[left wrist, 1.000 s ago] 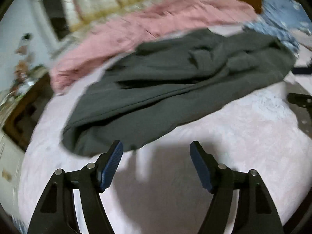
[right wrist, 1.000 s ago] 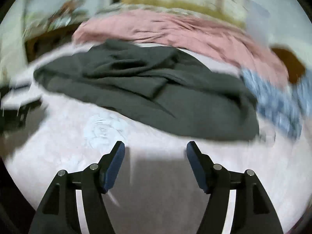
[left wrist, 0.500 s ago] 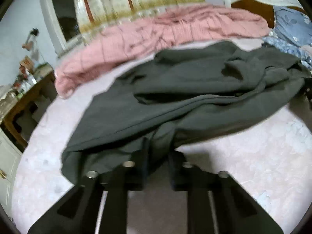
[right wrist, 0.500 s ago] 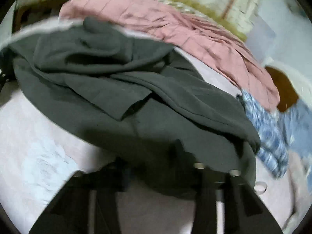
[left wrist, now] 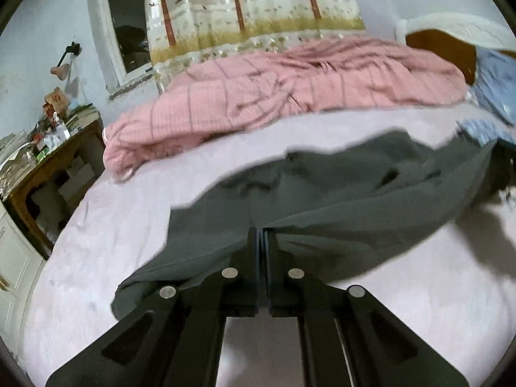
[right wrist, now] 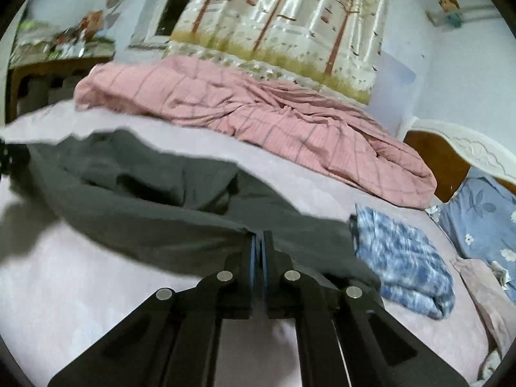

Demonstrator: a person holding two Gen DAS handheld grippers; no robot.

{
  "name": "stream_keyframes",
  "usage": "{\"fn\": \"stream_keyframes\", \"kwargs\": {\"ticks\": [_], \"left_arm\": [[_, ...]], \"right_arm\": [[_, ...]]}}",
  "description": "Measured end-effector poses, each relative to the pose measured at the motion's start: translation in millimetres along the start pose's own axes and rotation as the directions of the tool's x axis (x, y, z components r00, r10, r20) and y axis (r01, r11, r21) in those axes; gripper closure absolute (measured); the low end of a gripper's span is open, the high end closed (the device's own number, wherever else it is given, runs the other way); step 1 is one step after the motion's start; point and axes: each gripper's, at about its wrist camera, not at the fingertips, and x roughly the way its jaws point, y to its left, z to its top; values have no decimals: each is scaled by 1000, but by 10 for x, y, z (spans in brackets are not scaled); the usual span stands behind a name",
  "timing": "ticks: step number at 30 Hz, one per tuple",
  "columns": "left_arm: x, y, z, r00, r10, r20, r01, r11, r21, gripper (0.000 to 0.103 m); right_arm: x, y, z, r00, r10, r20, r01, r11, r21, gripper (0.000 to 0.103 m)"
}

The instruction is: Fold large clothes

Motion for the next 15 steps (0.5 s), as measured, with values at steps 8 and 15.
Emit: {"fn": "stream_keyframes", "kwargs": {"ticks": [8,15], "left_arm": [[937,20,786,997,63,-46,-62,998,12,98],[2125,99,819,979,12,-205,-30,996,-84,94]], "right_arm": [[1113,-180,849,998,-10,-68,15,998,63,100],[2556,-266,955,956,135,-261,-78,973,216,100]]}}
